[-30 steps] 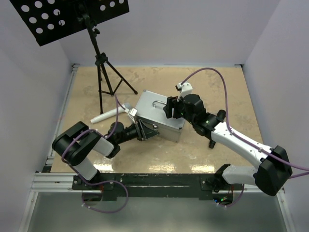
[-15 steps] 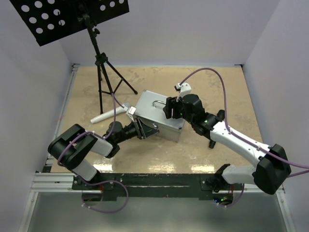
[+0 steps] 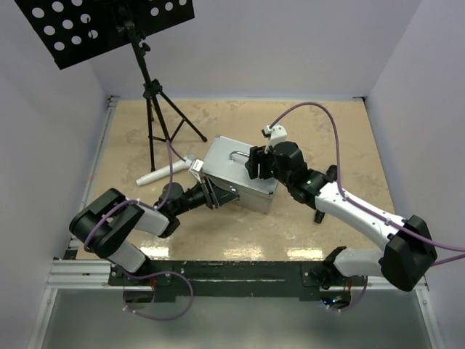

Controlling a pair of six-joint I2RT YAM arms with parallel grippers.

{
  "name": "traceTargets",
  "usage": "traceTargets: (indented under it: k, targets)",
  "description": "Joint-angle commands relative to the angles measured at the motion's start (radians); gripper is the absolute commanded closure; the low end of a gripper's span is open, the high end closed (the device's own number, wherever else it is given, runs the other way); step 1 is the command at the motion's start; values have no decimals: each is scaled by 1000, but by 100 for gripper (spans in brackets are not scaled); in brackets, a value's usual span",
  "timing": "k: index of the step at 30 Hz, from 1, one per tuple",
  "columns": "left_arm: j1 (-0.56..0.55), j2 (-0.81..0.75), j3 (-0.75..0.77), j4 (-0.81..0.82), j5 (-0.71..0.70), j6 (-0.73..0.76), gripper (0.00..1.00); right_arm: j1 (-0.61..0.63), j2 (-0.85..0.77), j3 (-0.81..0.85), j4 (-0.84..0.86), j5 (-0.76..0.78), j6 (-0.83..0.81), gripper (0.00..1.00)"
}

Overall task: Organize the medicine kit
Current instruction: Close the medicine box at the center of the board.

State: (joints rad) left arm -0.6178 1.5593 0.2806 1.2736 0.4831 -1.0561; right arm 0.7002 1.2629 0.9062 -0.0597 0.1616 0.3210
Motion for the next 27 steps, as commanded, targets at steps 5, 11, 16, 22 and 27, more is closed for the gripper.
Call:
traceTargets:
  k: [5, 11, 16, 22, 27]
  targets:
    - [-5, -47, 38, 625, -23, -7, 52, -1, -2, -10, 17, -13, 7, 35]
    - [-3, -56, 43, 624, -20, -12, 52, -1, 6, -15, 21, -14, 9, 35]
    - [-3, -51, 43, 624, -26, -13, 51, -1, 6, -16, 24, -19, 7, 35]
    - [9, -33, 60, 625, -37, -21, 51, -1, 3, -27, 29, -28, 7, 35]
    - [12, -28, 89, 624, -28, -22, 51, -1, 1, -35, 29, -30, 9, 34]
